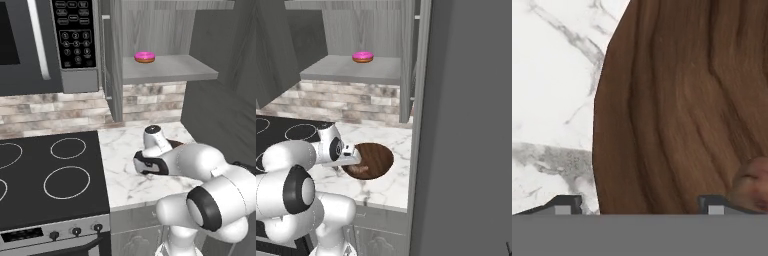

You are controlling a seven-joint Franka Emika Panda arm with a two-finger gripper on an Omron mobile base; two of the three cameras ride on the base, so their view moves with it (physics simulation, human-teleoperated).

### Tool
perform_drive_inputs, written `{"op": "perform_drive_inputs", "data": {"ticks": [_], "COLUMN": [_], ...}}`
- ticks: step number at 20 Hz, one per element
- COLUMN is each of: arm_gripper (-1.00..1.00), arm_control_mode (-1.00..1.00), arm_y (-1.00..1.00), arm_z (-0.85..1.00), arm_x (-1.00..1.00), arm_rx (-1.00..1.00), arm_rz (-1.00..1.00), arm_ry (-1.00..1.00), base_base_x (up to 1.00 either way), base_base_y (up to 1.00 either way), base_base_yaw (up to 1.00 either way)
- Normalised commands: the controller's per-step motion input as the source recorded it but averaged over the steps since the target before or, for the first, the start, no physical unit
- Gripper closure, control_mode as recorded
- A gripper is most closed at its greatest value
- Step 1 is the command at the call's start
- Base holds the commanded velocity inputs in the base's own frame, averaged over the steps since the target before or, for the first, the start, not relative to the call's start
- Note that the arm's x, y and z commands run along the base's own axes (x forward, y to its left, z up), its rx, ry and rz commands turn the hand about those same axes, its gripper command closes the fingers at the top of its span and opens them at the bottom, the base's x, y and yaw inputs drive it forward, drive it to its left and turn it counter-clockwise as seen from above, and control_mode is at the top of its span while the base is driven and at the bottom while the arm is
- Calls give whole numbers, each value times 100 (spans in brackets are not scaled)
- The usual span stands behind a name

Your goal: Pick the potato from the cabinet and place it in the bowl. Then pick the bowl and place it in the sink. Then turn on the sink facuet.

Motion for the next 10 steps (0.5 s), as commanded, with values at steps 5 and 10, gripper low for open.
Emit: {"op": "perform_drive_inputs", "data": {"ticks": [5,10], "arm_gripper": [100,100], "arm_control_mode": [-100,-100], "arm_y": [-7,-1], "arm_z": [0,2], "arm_x": [0,-3], "arm_rx": [0,0], "arm_rz": [2,4], "arm_ry": [1,0], "base_base_x": [0,0], "base_base_y": [0,0], "base_base_yaw": [0,0]}}
